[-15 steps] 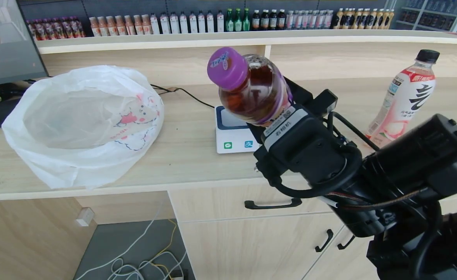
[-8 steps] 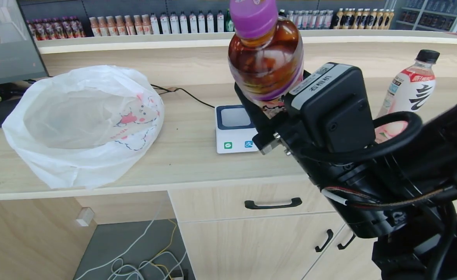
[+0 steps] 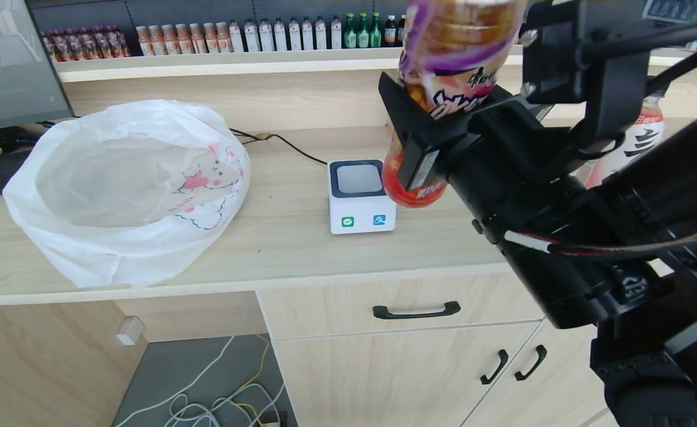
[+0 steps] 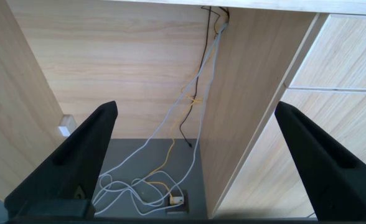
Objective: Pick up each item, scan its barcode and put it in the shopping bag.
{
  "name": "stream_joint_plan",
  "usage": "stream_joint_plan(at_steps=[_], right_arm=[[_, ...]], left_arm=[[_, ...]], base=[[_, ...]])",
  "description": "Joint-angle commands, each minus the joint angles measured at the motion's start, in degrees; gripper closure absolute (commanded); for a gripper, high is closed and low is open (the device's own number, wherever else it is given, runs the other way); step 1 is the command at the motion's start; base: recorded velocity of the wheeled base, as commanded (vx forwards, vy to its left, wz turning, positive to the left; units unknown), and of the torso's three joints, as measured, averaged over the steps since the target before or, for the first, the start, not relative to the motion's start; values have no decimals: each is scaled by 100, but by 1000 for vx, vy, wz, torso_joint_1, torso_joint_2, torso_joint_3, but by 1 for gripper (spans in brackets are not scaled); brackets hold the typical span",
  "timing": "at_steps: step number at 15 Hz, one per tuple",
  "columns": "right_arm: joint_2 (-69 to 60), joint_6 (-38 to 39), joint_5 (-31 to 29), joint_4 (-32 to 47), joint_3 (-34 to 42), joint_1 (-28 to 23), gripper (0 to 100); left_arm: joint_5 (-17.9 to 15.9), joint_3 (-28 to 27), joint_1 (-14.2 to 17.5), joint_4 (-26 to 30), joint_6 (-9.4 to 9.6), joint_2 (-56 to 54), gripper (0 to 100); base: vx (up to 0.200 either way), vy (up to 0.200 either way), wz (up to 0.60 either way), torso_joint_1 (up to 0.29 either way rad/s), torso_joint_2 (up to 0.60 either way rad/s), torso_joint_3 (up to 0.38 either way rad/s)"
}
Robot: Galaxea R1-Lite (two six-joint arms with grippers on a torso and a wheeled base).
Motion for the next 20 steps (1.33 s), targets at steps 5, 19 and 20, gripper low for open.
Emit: stream_joint_plan(at_steps=[5,19,20], right_arm=[[257,1115,-300,440,-308,-267,100],[222,1608,-652,361,-9,-557,100],[240,1608,-652,352,-9,-557,100]], left_arm=[[0,0,-2,-1,0,-1,0],[0,0,-2,-1,9,-1,0],[0,0,-2,-1,18,-1,0]], base=[[0,0,0,0,0,0],[0,0,0,0,0,0],[0,0,0,0,0,0]])
